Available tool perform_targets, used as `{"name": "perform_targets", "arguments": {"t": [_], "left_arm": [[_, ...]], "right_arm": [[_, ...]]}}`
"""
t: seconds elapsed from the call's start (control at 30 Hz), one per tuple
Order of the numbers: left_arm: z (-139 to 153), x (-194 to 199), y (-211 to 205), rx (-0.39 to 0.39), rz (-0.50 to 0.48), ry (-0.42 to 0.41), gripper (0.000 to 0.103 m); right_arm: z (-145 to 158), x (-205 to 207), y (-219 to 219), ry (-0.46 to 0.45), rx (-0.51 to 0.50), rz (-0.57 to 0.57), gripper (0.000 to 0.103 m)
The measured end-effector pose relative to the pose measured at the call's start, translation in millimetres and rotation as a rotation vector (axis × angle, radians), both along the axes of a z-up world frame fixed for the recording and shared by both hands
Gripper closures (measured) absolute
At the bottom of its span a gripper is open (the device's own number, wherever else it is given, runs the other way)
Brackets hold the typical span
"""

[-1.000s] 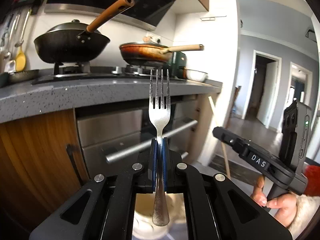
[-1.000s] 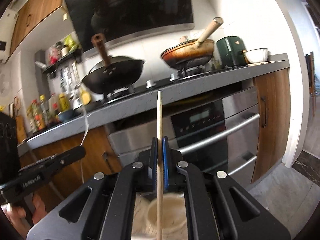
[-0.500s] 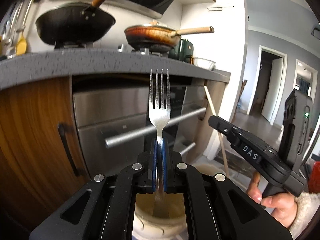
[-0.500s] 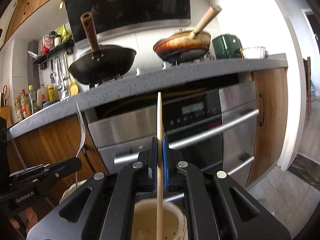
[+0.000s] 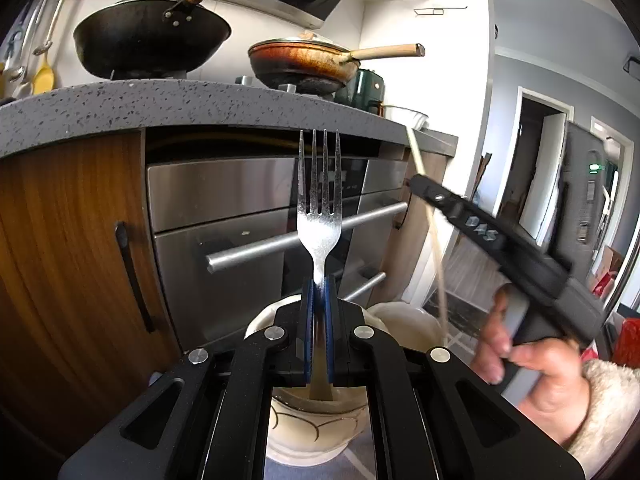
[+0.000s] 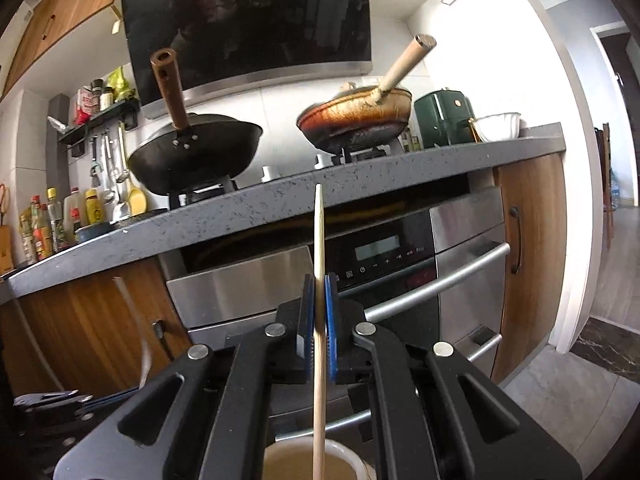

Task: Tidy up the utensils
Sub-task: 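Lift the fork and chopstick and carry both over the ceramic holder, then release the fork into the larger pot while the right tool drops the chopstick into the smaller pot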

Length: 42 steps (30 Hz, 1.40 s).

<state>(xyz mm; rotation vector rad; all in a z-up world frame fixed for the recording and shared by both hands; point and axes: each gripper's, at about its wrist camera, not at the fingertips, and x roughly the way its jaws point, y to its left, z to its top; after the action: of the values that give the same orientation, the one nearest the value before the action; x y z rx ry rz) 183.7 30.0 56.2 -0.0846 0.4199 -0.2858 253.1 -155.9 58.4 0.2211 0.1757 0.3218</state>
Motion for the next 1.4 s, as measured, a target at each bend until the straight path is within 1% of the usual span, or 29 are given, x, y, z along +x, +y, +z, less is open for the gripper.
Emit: {"name": "perform_targets", "arguments": {"t": [0.13,0.23,0.4,0.5,0.6,0.67,0.73,0.9,1.03,1.07,1.1,1.13,1.2,1.27,1.3,1.33,1.37,1.4], "left_arm": [[-1.8,-1.0,2.2,0.005,-0.003,0.009,0.098],[-3.1,-3.4,4.8,0.011,-0.01,0.012,0.098],[-8.4,-2.9,8.0,0.008,-0.008,0.037,0.098],[-11.4,-2.0,6.5,0.021,-0.002,0.05,0.098],[-15.1,0.7,7.3,0.017,-0.003,0.079,0.097],[-16.7,1.0,8.6,0.011,-0.004,0.088,0.097],[-16.2,0.9,8.6,0.01,-0.008,0.097,0.097],[-15.7,-0.8,1.9,0.042,-0.014,0.1,0.096],[-13.8,-0.1,1.4,0.039,-0.006,0.104,0.096],[-13.5,0.3,2.0,0.038,-0.003,0.106,0.096],[-13.2,0.3,2.9,0.035,0.0,0.107,0.095],[-12.7,0.3,3.7,0.034,0.002,0.108,0.094],[-11.0,-1.7,6.3,0.028,0.01,0.106,0.09],[-8.5,-5.5,9.0,0.022,0.017,0.1,0.081],[-7.4,-7.4,9.5,0.022,0.02,0.097,0.079],[-6.1,-9.9,10.1,0.025,0.022,0.092,0.075],[-4.5,-13.9,10.7,0.033,0.029,0.085,0.069],[-3.2,-16.9,11.2,0.038,0.032,0.081,0.066]], "right_arm": [[-17.0,4.7,4.8,0.047,-0.043,0.025,0.098],[-26.3,-6.7,-3.5,0.085,-0.052,0.064,0.098],[-37.8,-23.6,-11.8,0.183,-0.061,0.159,0.098],[-43.7,-31.8,-5.5,0.243,-0.1,0.214,0.098],[-47.2,-37.2,4.0,0.26,-0.154,0.222,0.098],[-50.2,-34.7,8.4,0.298,-0.174,0.225,0.098],[-52.4,-32.5,9.3,0.33,-0.167,0.227,0.098],[-51.7,-31.6,8.0,0.346,-0.157,0.214,0.098],[-50.8,-33.0,5.4,0.346,-0.149,0.212,0.096],[-49.8,-32.9,5.1,0.347,-0.148,0.213,0.095],[-48.1,-33.4,5.1,0.348,-0.145,0.214,0.091],[-46.9,-34.0,4.4,0.348,-0.144,0.216,0.086],[-43.6,-37.3,1.7,0.338,-0.139,0.218,0.082],[-39.7,-41.3,-2.1,0.332,-0.137,0.216,0.079],[-38.2,-42.6,-4.8,0.33,-0.132,0.217,0.073],[-36.4,-44.0,-7.1,0.329,-0.128,0.218,0.069],[-34.2,-47.8,-10.7,0.327,-0.122,0.22,0.067],[-31.9,-51.6,-13.3,0.327,-0.12,0.22,0.063]]}}
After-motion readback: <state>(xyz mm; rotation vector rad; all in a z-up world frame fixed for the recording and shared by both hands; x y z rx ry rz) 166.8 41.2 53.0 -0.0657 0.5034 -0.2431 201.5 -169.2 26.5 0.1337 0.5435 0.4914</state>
